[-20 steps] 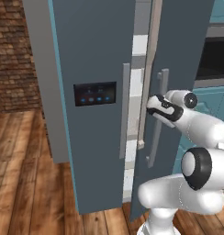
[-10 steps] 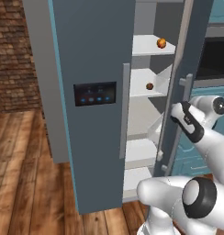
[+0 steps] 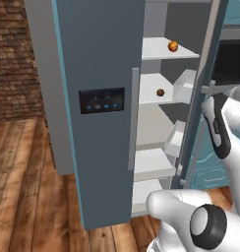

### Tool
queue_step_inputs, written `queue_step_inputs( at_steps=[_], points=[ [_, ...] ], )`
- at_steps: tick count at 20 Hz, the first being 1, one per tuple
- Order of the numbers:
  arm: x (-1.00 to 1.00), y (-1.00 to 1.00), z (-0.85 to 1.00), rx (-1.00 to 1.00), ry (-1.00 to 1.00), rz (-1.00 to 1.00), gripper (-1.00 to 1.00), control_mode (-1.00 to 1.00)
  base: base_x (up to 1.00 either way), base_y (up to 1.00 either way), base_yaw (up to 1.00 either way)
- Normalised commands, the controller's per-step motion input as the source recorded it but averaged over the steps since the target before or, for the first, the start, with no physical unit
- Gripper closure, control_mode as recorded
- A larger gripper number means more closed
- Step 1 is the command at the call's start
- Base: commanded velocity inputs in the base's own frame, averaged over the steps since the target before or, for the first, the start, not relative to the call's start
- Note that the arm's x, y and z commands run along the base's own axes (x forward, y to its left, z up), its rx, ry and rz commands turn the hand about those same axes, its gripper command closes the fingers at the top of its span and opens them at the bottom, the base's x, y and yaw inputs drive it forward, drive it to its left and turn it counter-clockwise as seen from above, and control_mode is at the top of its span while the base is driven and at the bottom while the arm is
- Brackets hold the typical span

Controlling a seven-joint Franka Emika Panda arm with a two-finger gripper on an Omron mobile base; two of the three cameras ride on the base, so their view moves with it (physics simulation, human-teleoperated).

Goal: Retrieve the peach and pear from the fridge and place them into the bowl on the dining table.

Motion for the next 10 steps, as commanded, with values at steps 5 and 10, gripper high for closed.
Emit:
queue_step_inputs(
  at_steps=[5, 10],
  points=[
    [-0.82, 0.51, 0.45, -0.16, -0.02, 0.0, -1.0, -1.0, 0.0, 0.0, 0.0],
    [-0.36, 1.0, 0.14, -0.4, -0.01, 0.01, -1.0, -1.0, 0.0, 0.0, 0.0]
  ],
)
